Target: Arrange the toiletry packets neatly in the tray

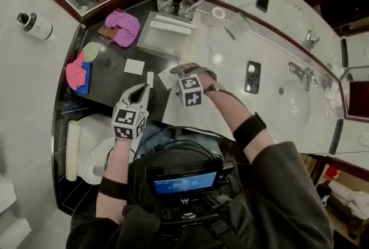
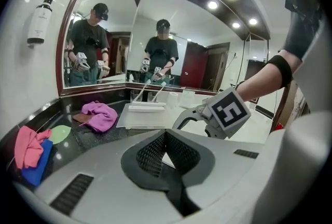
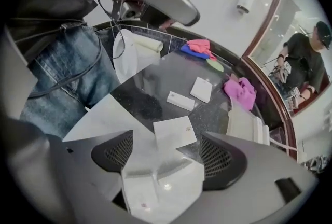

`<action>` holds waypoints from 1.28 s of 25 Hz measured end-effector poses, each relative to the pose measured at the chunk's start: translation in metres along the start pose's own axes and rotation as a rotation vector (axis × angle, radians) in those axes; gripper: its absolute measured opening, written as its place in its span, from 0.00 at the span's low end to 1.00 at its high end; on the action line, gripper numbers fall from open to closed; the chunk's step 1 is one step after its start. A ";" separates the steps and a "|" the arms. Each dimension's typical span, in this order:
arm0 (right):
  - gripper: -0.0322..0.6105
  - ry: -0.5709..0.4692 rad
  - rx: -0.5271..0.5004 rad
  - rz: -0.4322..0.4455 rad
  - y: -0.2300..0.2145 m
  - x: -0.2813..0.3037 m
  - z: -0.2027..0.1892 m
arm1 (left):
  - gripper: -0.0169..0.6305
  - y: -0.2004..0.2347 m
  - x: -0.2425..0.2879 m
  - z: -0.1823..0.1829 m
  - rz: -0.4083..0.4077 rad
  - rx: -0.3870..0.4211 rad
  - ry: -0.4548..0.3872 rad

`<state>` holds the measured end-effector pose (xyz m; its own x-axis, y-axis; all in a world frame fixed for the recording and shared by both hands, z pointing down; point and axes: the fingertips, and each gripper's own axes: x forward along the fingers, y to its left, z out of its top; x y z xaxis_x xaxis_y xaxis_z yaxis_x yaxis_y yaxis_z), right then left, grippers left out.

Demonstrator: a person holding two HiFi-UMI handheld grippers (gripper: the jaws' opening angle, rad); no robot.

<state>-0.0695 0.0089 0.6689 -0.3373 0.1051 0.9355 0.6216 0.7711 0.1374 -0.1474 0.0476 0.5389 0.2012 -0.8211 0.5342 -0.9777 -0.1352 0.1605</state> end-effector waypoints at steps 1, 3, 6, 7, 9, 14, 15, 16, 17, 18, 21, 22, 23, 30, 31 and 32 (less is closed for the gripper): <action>0.72 0.017 -0.025 0.024 -0.004 0.009 -0.001 | 0.03 0.001 0.000 -0.001 0.001 0.000 -0.001; 0.72 0.043 -0.063 0.068 -0.008 0.024 -0.001 | 0.03 0.005 -0.001 -0.002 0.006 -0.006 -0.005; 0.73 0.073 -0.095 0.122 -0.011 0.043 -0.001 | 0.03 0.011 -0.004 -0.006 0.007 -0.021 -0.009; 0.73 0.082 -0.104 0.140 -0.012 0.048 0.000 | 0.03 0.013 -0.005 -0.007 0.007 -0.028 -0.010; 0.73 0.097 -0.121 0.175 -0.012 0.055 0.001 | 0.03 0.018 -0.007 -0.009 0.005 -0.043 -0.007; 0.73 0.135 -0.131 0.274 -0.013 0.068 -0.002 | 0.03 0.025 -0.006 -0.013 0.006 -0.065 -0.004; 0.72 0.142 -0.132 0.292 -0.011 0.071 -0.003 | 0.03 0.024 -0.006 -0.013 -0.003 -0.070 0.002; 0.71 0.147 -0.134 0.302 -0.011 0.073 -0.004 | 0.03 0.024 -0.006 -0.013 -0.006 -0.073 0.005; 0.70 0.150 -0.136 0.306 -0.011 0.074 -0.004 | 0.03 0.026 -0.006 -0.014 -0.002 -0.073 0.007; 0.68 0.150 -0.140 0.306 -0.011 0.074 -0.004 | 0.03 0.029 -0.005 -0.016 0.005 -0.072 0.008; 0.66 0.142 -0.146 0.298 -0.010 0.073 -0.002 | 0.03 0.028 -0.003 -0.017 -0.003 -0.081 0.011; 0.66 0.140 -0.146 0.295 -0.009 0.073 -0.002 | 0.03 0.028 -0.002 -0.016 -0.005 -0.079 0.010; 0.66 0.138 -0.145 0.291 -0.008 0.073 -0.003 | 0.03 0.028 -0.001 -0.016 -0.005 -0.075 0.008; 0.65 0.113 -0.113 0.242 -0.010 0.070 -0.002 | 0.03 0.033 0.002 -0.013 -0.004 -0.064 0.008; 0.65 0.106 -0.100 0.234 -0.011 0.068 -0.001 | 0.03 0.033 0.002 -0.013 -0.008 -0.064 0.011; 0.65 0.097 -0.084 0.226 -0.013 0.066 0.001 | 0.03 0.033 0.002 -0.011 -0.014 -0.065 0.014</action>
<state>-0.1000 0.0065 0.7286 -0.1165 0.2052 0.9718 0.7315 0.6795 -0.0558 -0.1784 0.0478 0.5546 0.2161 -0.8112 0.5434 -0.9689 -0.1096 0.2217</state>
